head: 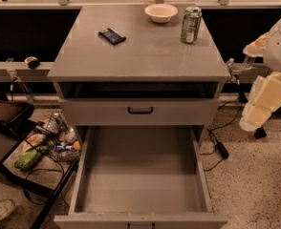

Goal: Place rxbar blueberry into middle drawer

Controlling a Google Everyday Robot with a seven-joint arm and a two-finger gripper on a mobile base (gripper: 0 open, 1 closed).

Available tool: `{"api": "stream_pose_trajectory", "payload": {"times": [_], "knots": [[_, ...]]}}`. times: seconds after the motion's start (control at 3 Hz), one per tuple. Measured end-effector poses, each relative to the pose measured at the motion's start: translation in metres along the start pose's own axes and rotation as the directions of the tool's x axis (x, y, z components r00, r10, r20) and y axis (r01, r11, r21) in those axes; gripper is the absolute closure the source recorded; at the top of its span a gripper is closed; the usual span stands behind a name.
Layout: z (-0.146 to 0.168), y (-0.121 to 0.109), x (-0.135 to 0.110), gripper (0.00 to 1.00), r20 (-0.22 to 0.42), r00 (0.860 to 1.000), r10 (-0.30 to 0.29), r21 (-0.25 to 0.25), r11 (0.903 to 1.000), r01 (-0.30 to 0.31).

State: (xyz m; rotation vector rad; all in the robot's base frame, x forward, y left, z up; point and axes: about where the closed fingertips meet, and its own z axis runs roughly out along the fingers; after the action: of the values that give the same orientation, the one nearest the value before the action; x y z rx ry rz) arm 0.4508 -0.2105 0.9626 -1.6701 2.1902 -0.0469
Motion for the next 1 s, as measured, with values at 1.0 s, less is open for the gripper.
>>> {"api": "stream_pose_trajectory", "payload": {"times": [1.0], "knots": [[0.118, -0.120, -0.094, 0.00, 0.557, 0.808, 0.193, -0.006, 0.9735, -0.229]]}}
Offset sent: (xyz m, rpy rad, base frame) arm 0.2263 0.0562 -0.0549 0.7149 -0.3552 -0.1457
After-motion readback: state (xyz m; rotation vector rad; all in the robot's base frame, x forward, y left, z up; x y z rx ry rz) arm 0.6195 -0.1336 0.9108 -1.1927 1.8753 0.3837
